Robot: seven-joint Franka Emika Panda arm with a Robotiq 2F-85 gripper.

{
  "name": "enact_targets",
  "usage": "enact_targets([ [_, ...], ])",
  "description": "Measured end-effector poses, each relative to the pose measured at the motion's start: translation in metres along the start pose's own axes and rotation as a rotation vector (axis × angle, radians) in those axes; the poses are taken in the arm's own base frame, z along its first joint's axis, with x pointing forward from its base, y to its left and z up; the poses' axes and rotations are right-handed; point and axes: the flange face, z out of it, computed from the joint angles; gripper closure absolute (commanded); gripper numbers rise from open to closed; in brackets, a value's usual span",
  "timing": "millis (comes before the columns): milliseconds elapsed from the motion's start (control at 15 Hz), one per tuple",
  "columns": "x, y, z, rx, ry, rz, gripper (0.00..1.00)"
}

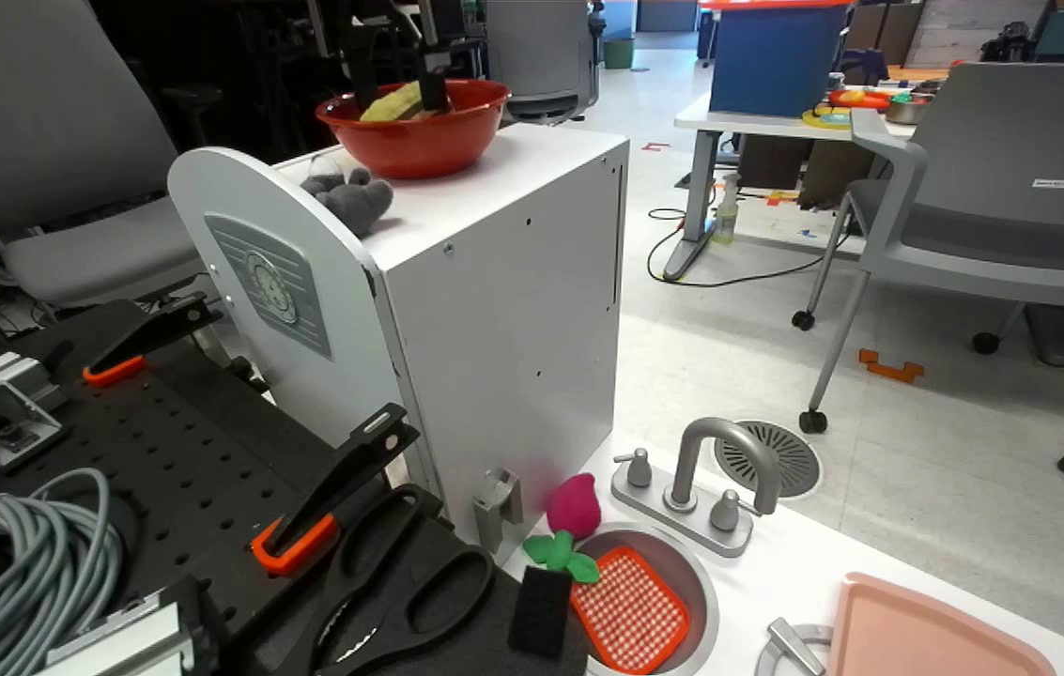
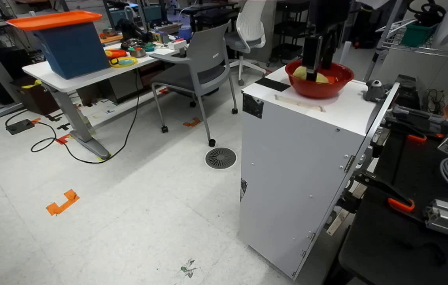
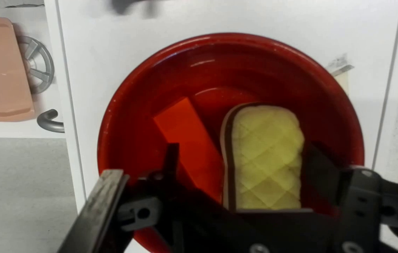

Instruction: Remove the yellow plushy from the red bowl and put it on the counter

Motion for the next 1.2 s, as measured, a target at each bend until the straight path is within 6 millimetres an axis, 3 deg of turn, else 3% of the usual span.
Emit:
enact_targets([
  [200, 0.0004, 0.0, -0.0004, 0.0, 0.001, 0.0, 0.66],
  [533, 0.0019, 0.0001, -0.0023, 0.0, 0.006, 0.001, 0.99],
  [1200, 0.0027, 0.0, -0.0039, -0.001, 0.009, -0.001, 0.98],
])
